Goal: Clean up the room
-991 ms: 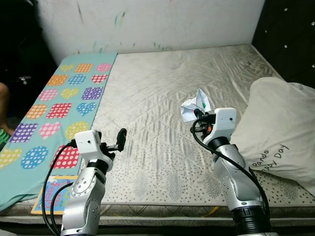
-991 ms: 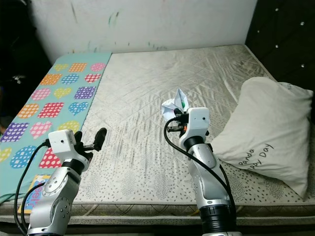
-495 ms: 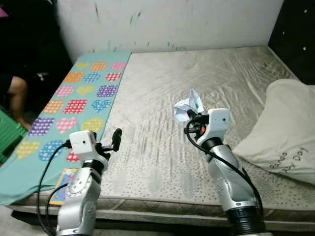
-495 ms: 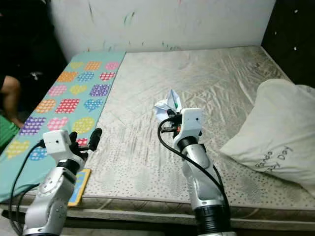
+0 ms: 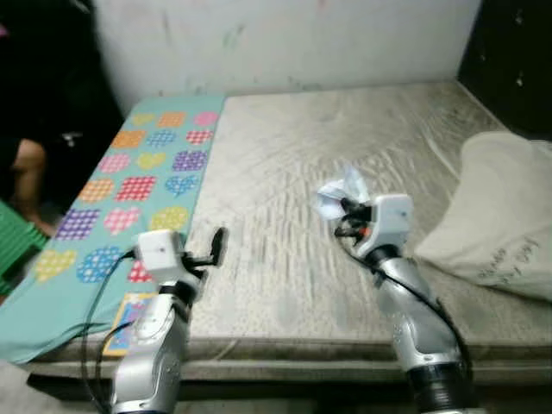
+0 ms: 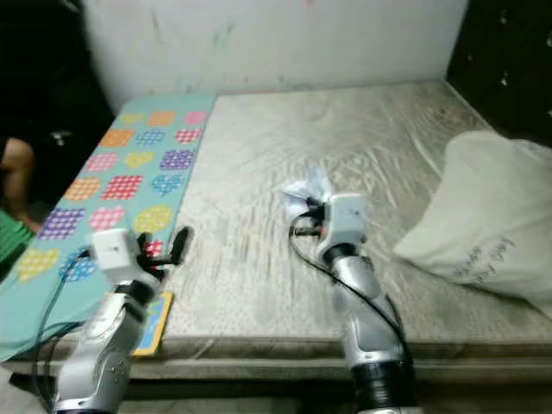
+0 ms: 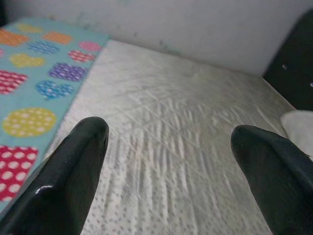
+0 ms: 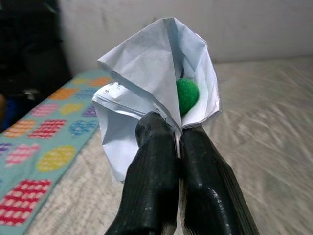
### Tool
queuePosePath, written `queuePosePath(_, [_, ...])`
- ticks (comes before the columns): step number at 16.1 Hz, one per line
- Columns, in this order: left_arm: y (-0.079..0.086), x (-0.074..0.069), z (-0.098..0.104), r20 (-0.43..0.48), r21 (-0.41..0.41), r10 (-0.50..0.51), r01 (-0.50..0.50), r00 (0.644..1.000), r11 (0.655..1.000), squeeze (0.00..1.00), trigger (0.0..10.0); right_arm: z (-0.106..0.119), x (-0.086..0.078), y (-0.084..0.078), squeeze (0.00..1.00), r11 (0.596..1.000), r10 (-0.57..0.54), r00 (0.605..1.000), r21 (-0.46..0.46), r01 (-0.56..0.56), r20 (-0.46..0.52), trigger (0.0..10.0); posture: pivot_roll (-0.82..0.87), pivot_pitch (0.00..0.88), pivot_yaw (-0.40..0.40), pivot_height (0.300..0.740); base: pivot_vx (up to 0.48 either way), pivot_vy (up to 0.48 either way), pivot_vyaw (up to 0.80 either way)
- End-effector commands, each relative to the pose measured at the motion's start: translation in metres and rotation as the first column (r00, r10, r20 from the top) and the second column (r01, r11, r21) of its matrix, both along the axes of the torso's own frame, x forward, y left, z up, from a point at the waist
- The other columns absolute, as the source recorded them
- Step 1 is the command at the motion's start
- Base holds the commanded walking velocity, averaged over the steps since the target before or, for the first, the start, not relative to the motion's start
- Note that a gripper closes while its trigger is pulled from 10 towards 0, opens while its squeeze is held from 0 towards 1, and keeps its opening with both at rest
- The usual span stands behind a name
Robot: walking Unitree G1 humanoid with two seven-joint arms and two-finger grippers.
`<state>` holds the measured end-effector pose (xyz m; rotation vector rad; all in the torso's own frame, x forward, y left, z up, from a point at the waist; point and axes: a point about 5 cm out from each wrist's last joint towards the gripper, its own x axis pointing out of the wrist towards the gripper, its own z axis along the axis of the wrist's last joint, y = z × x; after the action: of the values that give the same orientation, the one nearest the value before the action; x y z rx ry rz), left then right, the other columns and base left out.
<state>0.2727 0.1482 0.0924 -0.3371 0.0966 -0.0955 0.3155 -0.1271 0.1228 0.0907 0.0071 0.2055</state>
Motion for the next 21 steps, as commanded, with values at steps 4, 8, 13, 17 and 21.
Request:
queuePosePath(4, [0.0093, -0.0013, 0.0070, 0.045, -0.018, 0.003, -0.002, 0.999, 1.000, 0.00, 10.0, 0.0039, 0.0001, 0.0126, 0.00, 0.999, 0.040, 0.999, 0.010, -0.040, 0.018, 10.0, -0.17, 0.000, 0.069, 0.740, 0.000, 0.206, 0.00])
queuePosePath(8, [0.0082, -0.0016, 0.0081, 0.051, -0.036, -0.014, 0.016, 0.999, 0.999, 0.00, 10.0, 0.0026, -0.0004, 0.0122, 0.00, 0.999, 0.042, 0.999, 0.005, -0.042, 0.014, 10.0, -0.17, 0.000, 0.072, 0.740, 0.000, 0.000, 0.00])
queuePosePath(13, [0.0091, -0.0011, 0.0084, 0.052, -0.033, -0.019, 0.021, 0.998, 0.999, 0.00, 10.0, 0.0020, -0.0009, 0.0130, 0.00, 0.999, 0.043, 0.999, 0.004, -0.043, 0.012, 10.0, -0.17, 0.000, 0.073, 0.740, 0.196, 0.000, 0.00])
queuePosePath(17, [0.0085, -0.0011, 0.0081, 0.051, -0.033, -0.020, 0.022, 0.998, 0.999, 0.00, 10.0, 0.0002, -0.0025, 0.0131, 0.00, 0.999, 0.046, 0.999, -0.002, -0.046, 0.007, 10.0, -0.17, 0.000, 0.073, 0.740, 0.268, 0.000, 0.00])
queuePosePath(21, [0.0078, -0.0007, 0.0079, 0.050, -0.034, -0.022, 0.023, 0.999, 0.999, 0.00, 10.0, -0.0002, -0.0023, 0.0130, 0.00, 0.999, 0.048, 0.999, -0.004, -0.048, 0.005, 10.0, -0.18, 0.000, 0.071, 0.740, 0.268, 0.000, 0.00])
